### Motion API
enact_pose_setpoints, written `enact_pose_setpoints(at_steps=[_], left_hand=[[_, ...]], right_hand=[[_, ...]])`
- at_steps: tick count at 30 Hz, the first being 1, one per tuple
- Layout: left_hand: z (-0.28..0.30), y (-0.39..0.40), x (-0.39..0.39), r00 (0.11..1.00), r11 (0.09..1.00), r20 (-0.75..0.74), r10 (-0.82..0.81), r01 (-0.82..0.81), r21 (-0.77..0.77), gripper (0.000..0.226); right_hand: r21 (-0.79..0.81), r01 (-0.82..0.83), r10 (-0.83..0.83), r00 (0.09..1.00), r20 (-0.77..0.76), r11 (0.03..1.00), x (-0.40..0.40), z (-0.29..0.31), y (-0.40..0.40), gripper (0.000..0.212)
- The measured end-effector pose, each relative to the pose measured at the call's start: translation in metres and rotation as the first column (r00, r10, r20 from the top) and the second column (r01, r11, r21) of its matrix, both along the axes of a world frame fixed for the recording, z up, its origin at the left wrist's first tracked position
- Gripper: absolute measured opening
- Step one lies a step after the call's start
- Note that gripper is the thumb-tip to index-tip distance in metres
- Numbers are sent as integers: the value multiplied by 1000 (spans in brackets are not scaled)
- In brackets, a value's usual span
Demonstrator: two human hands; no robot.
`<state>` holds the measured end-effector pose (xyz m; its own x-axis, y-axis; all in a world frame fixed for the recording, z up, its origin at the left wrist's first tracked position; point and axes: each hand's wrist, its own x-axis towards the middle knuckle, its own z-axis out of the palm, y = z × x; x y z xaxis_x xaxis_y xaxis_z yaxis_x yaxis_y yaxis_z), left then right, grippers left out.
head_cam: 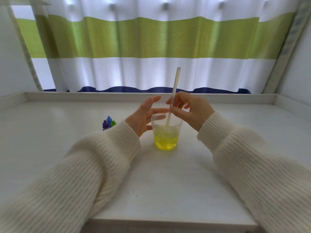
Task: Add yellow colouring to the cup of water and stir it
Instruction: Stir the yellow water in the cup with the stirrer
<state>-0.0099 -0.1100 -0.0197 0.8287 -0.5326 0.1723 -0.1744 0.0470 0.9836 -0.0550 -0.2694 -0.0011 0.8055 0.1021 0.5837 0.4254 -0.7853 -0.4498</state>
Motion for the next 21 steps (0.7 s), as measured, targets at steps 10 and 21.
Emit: enact_pose_setpoints(at_steps=[10,21], left_hand=[[1,0,-1,1000,1000,5,-6,6,0,58],[1,0,0,1000,1000,4,-4,4,-1,60]], right_hand=[[76,-11,13,1000,-26,997,-4,4,0,7],[228,-78,87,996,-28,970,-8,9,3,10]])
